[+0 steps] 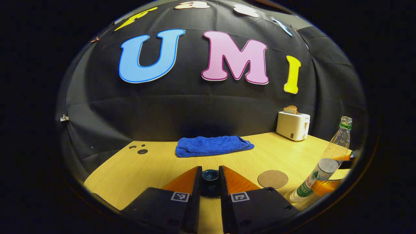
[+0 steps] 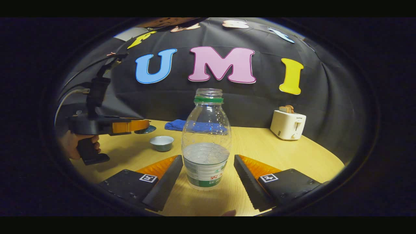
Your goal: Open the teacup lid with one hand, grasp the water bottle and pour water into the teacup with the other hand; after pouring, place the water bottle on the coaster and then close the teacup lid.
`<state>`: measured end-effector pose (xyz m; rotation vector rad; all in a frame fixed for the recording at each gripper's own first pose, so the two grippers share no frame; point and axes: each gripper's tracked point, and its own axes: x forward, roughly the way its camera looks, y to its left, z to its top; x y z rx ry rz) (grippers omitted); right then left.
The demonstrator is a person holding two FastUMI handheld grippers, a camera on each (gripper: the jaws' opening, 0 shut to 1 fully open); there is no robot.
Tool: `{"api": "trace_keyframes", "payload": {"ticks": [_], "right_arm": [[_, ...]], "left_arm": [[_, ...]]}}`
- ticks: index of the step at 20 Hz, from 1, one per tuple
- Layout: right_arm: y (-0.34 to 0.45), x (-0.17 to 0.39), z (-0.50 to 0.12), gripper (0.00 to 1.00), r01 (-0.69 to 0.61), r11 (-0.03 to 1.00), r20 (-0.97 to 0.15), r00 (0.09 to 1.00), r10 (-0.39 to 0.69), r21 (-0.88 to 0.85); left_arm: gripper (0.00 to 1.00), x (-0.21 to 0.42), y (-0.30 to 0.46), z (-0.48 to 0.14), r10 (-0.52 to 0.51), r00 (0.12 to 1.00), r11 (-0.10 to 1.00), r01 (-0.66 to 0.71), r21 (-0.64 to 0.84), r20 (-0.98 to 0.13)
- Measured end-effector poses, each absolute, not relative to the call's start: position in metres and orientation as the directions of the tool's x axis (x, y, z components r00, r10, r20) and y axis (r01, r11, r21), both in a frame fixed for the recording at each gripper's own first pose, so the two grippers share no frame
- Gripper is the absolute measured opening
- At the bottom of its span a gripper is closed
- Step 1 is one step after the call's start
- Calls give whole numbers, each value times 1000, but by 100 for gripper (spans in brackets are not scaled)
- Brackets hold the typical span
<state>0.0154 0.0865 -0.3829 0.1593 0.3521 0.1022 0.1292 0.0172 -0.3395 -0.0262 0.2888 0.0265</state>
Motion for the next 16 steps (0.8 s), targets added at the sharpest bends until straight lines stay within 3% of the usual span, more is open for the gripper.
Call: {"api": "trace_keyframes", "payload": {"ticks": [2, 4, 5, 6, 7, 9, 10, 12, 14, 15, 16], "right_arm": [[89, 21, -387, 99, -68, 983, -342, 932, 124, 172], [92, 28, -388, 82, -73, 982, -352, 927, 132, 175], [93, 32, -388, 83, -77, 984, -373, 918, 133, 162], [91, 35, -383, 76, -79, 988, -374, 919, 124, 132], [85, 41, -375, 75, -72, 993, -360, 927, 100, 91], [74, 58, -361, 75, -42, 999, -353, 935, 31, -24], [67, 66, -359, 75, -34, 995, -357, 934, -4, -99], [58, 87, -353, 75, -39, 965, -335, 941, -53, -261], [59, 105, -351, 75, -61, 915, -317, 945, -75, -400], [61, 112, -353, 75, -86, 889, -327, 942, -75, -449], [65, 118, -358, 74, -111, 868, -329, 942, -62, -483]], "left_arm": [[31, 125, 22, -339, 35, 956, 999, -44, -25, -290], [36, 123, 26, -341, 41, 955, 998, -51, -26, -295], [36, 122, 28, -341, 44, 954, 998, -54, -26, -296], [31, 122, 29, -340, 44, 954, 998, -54, -25, -296], [27, 121, 31, -341, 48, 954, 998, -57, -22, -295], [31, 119, 35, -338, 55, 956, 998, -62, -14, -289], [27, 118, 38, -337, 58, 956, 998, -63, -9, -289], [31, 117, 42, -335, 64, 957, 998, -67, 0, -284], [28, 115, 46, -333, 69, 958, 997, -72, -1, -279], [36, 114, 47, -334, 68, 958, 997, -72, -3, -278], [35, 114, 48, -333, 69, 958, 997, -72, -3, -279]]}}
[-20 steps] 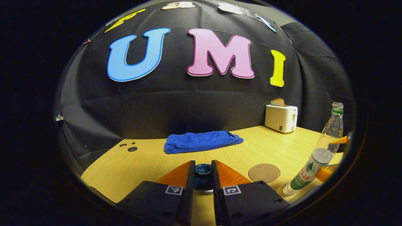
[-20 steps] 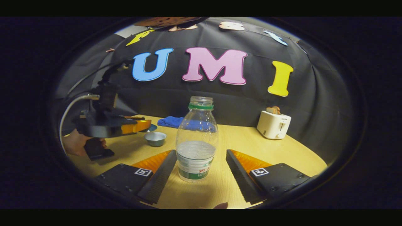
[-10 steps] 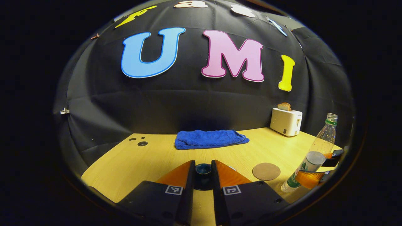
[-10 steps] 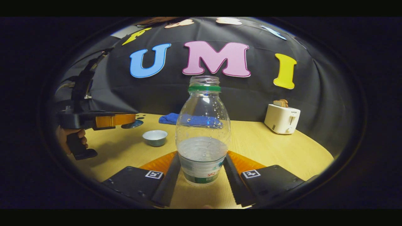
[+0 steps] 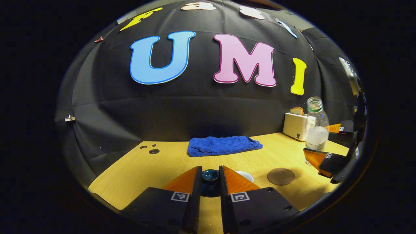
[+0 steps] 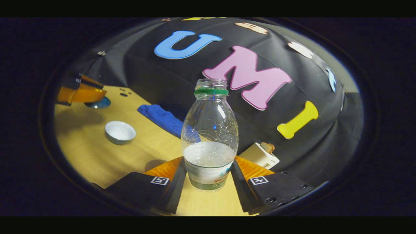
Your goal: Open the teacup lid with one hand, grasp the water bottle and pour water into the teacup with the other hand; after pouring, place the water bottle on the coaster and then close the teacup lid.
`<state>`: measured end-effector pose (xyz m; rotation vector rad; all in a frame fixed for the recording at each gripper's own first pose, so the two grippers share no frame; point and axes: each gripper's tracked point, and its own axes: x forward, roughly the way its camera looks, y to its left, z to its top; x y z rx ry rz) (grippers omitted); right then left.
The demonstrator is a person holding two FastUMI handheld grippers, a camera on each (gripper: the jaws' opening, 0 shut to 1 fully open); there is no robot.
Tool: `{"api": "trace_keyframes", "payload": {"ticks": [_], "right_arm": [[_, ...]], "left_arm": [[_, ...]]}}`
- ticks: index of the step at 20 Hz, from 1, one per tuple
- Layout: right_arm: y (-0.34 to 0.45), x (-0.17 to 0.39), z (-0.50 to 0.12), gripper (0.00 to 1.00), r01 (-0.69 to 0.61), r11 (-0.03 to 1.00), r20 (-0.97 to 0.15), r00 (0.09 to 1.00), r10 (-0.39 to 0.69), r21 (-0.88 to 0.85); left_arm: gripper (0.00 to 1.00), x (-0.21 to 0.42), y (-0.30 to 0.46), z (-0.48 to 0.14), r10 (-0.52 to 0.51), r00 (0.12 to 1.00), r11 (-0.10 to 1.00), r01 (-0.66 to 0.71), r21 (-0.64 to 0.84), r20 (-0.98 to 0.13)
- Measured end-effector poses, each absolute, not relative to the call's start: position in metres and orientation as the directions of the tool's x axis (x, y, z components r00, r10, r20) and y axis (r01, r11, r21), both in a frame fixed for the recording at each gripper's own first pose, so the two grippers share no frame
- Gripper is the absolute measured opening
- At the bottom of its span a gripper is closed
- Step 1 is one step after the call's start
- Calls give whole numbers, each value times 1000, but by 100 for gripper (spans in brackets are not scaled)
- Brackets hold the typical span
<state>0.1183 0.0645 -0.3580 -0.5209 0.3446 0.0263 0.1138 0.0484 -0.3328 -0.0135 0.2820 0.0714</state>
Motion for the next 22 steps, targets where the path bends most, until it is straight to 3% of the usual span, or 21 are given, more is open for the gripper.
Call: {"api": "trace_keyframes", "payload": {"ticks": [3, 4, 12, 13, 14, 15, 16, 17, 18, 19, 22], "right_arm": [[78, 134, -361, 74, -169, 813, -326, 945, -26, -557], [82, 138, -363, 74, -190, 786, -330, 944, -18, -588], [98, 166, -384, 74, -302, 528, -350, 937, 8, -794], [99, 167, -387, 74, -311, 501, -358, 934, 4, -808], [100, 167, -389, 74, -317, 475, -359, 933, 1, -821], [101, 168, -389, 74, -319, 450, -356, 934, 2, -834], [102, 171, -389, 74, -320, 424, -351, 936, 4, -847], [104, 172, -390, 74, -322, 399, -348, 937, 7, -859], [104, 175, -390, 74, -323, 375, -345, 938, 7, -869], [105, 177, -390, 74, -323, 350, -341, 940, 10, -879], [109, 183, -395, 74, -330, 267, -338, 941, 18, -905]], "left_arm": [[27, 110, 56, -333, 80, 958, 996, -86, -7, -276], [31, 107, 60, -334, 86, 957, 996, -92, -11, -278], [28, 92, 91, -335, 158, 947, 985, -173, -28, -280], [35, 90, 93, -334, 165, 946, 983, -180, -27, -278], [27, 89, 96, -334, 171, 945, 982, -186, -27, -277], [35, 87, 97, -334, 175, 945, 981, -189, -28, -278], [28, 86, 98, -334, 177, 944, 981, -193, -29, -280], [27, 86, 99, -336, 179, 943, 980, -195, -30, -281], [31, 85, 99, -335, 182, 942, 980, -197, -26, -281], [28, 83, 100, -336, 185, 941, 980, -197, -16, -283], [31, 81, 102, -338, 187, 940, 980, -197, -8, -286]]}}
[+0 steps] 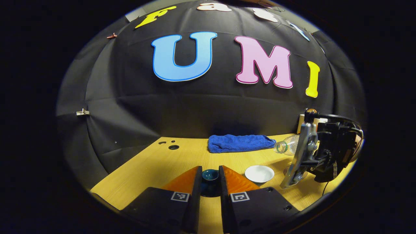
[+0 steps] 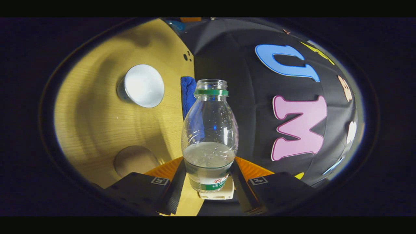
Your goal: Open the teacup lid with one hand, grasp the water bottle and pour water into the teacup with the other hand; after pouring, place the water bottle on the coaster and then close the teacup lid.
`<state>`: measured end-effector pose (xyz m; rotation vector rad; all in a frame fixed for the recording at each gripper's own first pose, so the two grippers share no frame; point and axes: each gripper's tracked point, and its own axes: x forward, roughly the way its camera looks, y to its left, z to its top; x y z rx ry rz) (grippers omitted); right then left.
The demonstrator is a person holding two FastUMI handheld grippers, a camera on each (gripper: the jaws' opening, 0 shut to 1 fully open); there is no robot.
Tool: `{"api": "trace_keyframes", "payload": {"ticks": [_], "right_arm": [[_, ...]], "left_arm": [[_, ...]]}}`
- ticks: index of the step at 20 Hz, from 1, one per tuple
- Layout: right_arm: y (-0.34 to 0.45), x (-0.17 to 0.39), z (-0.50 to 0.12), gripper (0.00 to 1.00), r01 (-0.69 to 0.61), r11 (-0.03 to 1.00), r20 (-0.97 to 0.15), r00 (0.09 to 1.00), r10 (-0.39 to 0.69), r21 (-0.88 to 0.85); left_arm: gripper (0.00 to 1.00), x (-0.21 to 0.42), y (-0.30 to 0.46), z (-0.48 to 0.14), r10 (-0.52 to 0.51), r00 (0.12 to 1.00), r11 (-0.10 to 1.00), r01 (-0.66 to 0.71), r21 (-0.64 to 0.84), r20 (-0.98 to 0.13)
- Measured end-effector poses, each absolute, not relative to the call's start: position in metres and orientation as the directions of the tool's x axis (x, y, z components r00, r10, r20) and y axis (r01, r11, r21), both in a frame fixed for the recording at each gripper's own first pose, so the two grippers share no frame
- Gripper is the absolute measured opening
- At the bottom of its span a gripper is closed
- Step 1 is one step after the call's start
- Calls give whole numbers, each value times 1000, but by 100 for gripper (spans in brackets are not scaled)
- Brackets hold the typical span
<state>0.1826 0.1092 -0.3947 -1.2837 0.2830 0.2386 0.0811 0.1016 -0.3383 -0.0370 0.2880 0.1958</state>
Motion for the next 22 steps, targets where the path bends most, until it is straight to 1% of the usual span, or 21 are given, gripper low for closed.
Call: {"api": "trace_keyframes", "payload": {"ticks": [1, 2, 3, 4, 5, 6, 7, 8, 9, 10, 11, 12, 13, 14, 15, 17, 18, 20, 21, 22], "right_arm": [[112, 184, -396, 74, -331, 247, -335, 942, 25, -911], [113, 187, -396, 74, -324, 225, -326, 945, 29, -919], [114, 187, -395, 74, -315, 192, -315, 949, 34, -929], [115, 188, -395, 74, -311, 166, -309, 950, 38, -936], [113, 190, -394, 74, -304, 136, -302, 953, 37, -943], [113, 191, -394, 73, -301, 119, -299, 953, 39, -946], [113, 192, -393, 73, -297, 105, -295, 955, 40, -949], [113, 193, -392, 74, -294, 87, -292, 956, 39, -952], [114, 196, -393, 73, -287, 68, -285, 958, 39, -956], [114, 196, -393, 74, -281, 47, -279, 959, 42, -959], [116, 197, -392, 74, -275, 30, -274, 961, 45, -961], [116, 197, -392, 74, -273, 18, -272, 961, 48, -962], [117, 198, -391, 74, -270, 7, -269, 962, 53, -963], [118, 197, -390, 73, -265, -4, -265, 963, 57, -964], [119, 197, -389, 74, -261, -16, -261, 963, 62, -965], [120, 198, -390, 74, -255, -33, -257, 964, 69, -966], [120, 198, -389, 73, -251, -40, -253, 965, 72, -967], [119, 200, -389, 73, -247, -50, -250, 966, 73, -968], [118, 200, -388, 73, -244, -54, -247, 966, 73, -968], [119, 201, -387, 73, -238, -60, -242, 967, 73, -969]], "left_arm": [[27, 81, 103, -338, 188, 940, 980, -198, -8, -286], [31, 79, 104, -338, 193, 939, 979, -203, -5, -283], [28, 78, 104, -338, 195, 939, 979, -205, -3, -283], [31, 77, 105, -339, 196, 938, 979, -206, -5, -285], [31, 76, 105, -339, 195, 938, 979, -206, -9, -286], [35, 76, 105, -338, 198, 938, 978, -209, -10, -285], [31, 75, 106, -338, 200, 938, 977, -211, -10, -282], [31, 75, 105, -338, 199, 939, 978, -210, -10, -282], [27, 73, 104, -339, 196, 939, 978, -207, -9, -283], [31, 72, 103, -339, 193, 939, 979, -204, -7, -285], [31, 71, 102, -340, 191, 939, 979, -202, -7, -285], [31, 71, 102, -339, 191, 940, 979, -202, -10, -284], [28, 69, 102, -339, 190, 940, 979, -203, -14, -284], [36, 69, 102, -339, 190, 939, 979, -204, -20, -285], [31, 68, 101, -339, 190, 939, 978, -205, -23, -285], [31, 67, 101, -339, 189, 940, 979, -204, -26, -283], [28, 66, 102, -339, 190, 940, 978, -206, -25, -283], [36, 65, 102, -339, 190, 939, 978, -206, -27, -285], [31, 65, 103, -339, 191, 939, 978, -207, -28, -287], [31, 64, 103, -339, 191, 939, 978, -208, -29, -287]]}}
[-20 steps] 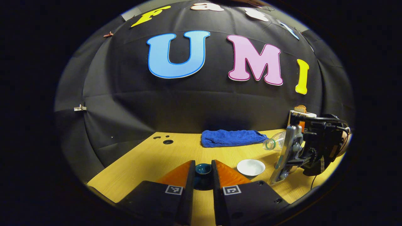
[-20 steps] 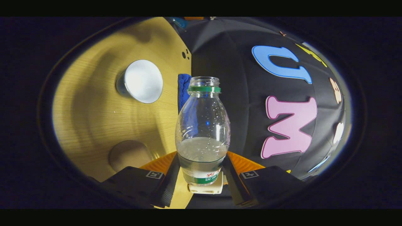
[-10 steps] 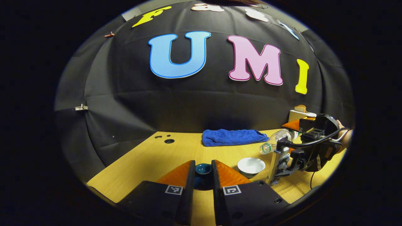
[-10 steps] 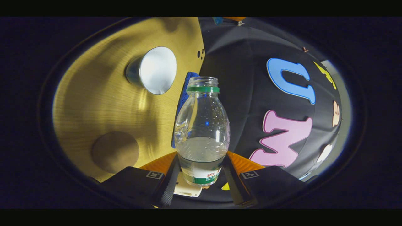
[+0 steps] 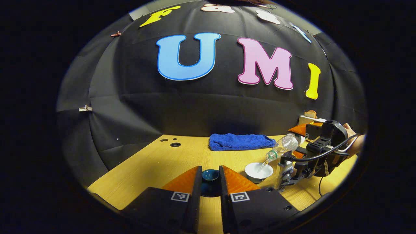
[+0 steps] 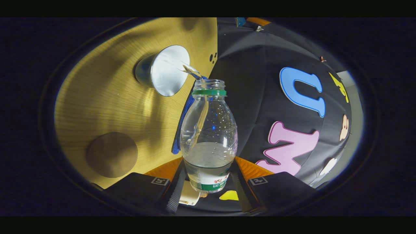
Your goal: Open the teacup lid with one hand, grasp the water bottle and pour water into the teacup with the other hand; after pouring, place the water bottle on the coaster and then close the teacup lid.
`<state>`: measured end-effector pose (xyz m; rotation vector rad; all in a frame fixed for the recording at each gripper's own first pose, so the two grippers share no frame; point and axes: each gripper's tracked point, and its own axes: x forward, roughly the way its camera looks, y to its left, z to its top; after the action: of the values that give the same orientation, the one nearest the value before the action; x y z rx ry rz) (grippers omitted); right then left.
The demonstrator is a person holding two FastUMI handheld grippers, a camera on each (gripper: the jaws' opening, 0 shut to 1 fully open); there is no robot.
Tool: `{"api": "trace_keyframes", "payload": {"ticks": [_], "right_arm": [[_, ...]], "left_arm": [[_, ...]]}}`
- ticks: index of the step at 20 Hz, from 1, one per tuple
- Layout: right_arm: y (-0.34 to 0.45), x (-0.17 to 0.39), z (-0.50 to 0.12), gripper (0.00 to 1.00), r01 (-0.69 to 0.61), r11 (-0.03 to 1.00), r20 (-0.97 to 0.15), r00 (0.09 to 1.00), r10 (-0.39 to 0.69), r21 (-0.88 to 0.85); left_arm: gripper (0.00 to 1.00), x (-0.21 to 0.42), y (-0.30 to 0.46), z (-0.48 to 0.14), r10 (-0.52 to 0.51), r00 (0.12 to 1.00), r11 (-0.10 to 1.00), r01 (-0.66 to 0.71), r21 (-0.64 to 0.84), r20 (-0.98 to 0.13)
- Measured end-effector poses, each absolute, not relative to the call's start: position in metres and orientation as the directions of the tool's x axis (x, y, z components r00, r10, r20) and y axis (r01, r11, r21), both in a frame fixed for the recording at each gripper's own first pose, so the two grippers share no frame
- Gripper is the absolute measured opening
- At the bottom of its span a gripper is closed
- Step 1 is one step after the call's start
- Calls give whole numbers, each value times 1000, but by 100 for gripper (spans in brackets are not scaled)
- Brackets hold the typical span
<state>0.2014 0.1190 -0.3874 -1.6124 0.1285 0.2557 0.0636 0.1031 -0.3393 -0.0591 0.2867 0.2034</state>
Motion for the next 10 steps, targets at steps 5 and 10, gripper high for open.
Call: {"api": "trace_keyframes", "payload": {"ticks": [5, 10], "right_arm": [[117, 209, -382, 73, -206, -93, -214, 973, 83, -974], [119, 213, -373, 73, -160, -163, -178, 978, 106, -974]], "left_arm": [[27, 62, 105, -338, 190, 940, 978, -206, -26, -284], [31, 61, 104, -340, 186, 939, 979, -203, -30, -290]]}}
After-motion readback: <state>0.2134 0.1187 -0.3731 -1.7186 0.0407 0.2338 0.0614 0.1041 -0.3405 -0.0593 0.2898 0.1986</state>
